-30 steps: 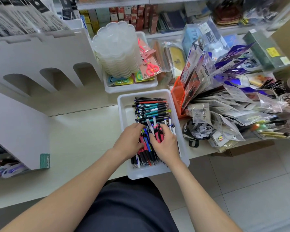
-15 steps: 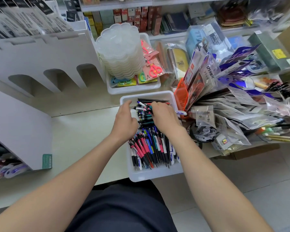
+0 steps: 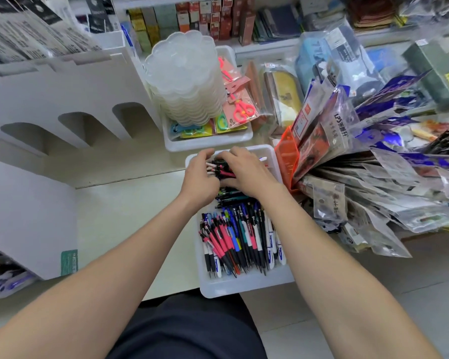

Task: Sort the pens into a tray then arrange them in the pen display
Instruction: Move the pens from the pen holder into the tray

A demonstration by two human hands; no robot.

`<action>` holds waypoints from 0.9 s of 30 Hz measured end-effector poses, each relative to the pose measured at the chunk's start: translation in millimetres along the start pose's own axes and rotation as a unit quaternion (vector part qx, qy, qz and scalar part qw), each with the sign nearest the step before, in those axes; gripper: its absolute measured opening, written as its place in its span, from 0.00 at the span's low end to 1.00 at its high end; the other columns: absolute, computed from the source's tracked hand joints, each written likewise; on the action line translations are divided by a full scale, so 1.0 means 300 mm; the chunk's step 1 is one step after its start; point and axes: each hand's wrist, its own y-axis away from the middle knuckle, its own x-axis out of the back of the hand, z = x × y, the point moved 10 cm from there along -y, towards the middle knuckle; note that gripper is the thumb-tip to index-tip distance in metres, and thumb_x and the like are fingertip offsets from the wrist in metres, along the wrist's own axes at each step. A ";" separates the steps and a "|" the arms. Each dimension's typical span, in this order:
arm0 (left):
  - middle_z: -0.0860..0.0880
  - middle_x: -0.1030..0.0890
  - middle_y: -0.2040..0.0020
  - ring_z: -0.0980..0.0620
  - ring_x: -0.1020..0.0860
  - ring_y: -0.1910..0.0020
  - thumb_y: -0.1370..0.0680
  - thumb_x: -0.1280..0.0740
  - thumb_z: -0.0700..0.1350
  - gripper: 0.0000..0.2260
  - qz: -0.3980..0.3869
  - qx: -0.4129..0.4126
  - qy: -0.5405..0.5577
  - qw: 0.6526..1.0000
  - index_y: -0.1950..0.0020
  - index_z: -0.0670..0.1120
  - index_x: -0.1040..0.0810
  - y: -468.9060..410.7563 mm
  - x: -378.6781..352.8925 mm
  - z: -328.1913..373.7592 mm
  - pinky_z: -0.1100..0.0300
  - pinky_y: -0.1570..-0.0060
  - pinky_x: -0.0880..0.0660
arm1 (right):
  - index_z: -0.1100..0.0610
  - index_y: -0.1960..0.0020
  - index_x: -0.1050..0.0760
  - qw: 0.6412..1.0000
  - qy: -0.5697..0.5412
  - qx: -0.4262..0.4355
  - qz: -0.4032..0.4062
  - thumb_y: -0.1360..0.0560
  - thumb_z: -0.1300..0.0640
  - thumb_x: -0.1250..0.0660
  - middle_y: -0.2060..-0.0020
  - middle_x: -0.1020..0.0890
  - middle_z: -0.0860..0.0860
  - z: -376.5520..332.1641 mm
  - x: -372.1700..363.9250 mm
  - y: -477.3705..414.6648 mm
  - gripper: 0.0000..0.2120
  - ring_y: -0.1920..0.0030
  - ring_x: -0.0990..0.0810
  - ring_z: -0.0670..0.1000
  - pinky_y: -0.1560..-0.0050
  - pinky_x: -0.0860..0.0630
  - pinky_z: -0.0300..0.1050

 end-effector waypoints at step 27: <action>0.44 0.24 0.29 0.43 0.23 0.33 0.23 0.42 0.36 0.26 0.050 0.076 -0.012 0.996 0.25 0.46 0.26 -0.010 -0.061 -0.033 0.43 0.32 0.23 | 0.59 0.33 0.19 0.957 -0.002 -0.199 0.212 0.22 0.69 0.30 0.36 0.20 0.59 0.154 0.019 0.274 0.19 0.35 0.25 0.61 0.36 0.22 0.57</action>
